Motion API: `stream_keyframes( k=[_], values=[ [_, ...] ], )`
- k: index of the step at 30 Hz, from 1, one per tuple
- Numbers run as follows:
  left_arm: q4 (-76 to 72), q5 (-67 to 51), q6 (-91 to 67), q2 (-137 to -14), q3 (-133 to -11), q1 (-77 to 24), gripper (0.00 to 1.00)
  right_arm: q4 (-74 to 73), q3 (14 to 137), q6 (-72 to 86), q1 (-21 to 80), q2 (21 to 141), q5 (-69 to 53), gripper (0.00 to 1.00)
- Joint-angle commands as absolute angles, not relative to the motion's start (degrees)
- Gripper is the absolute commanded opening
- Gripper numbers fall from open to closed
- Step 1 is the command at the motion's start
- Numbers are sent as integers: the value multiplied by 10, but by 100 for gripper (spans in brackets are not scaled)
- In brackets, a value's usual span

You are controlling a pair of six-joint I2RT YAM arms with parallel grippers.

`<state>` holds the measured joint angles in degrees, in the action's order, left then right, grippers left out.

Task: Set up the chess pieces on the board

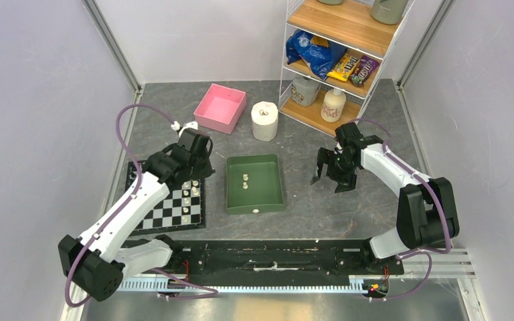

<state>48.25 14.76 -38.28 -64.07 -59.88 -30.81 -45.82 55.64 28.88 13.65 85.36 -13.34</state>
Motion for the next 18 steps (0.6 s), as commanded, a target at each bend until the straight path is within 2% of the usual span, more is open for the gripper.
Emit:
stream_keyframes(
  k=[1, 9, 18],
  values=[
    [533, 155, -419, -616, -556, -287, 2, -444, 559, 284, 135, 859, -142, 99],
    [549, 147, -444, -578, -490, -255, 2, -444, 551, 284, 135, 857, -141, 99],
    [507, 122, -426, -593, -444, -219, 2, -444, 554, 281, 134, 861, -140, 99]
  ],
)
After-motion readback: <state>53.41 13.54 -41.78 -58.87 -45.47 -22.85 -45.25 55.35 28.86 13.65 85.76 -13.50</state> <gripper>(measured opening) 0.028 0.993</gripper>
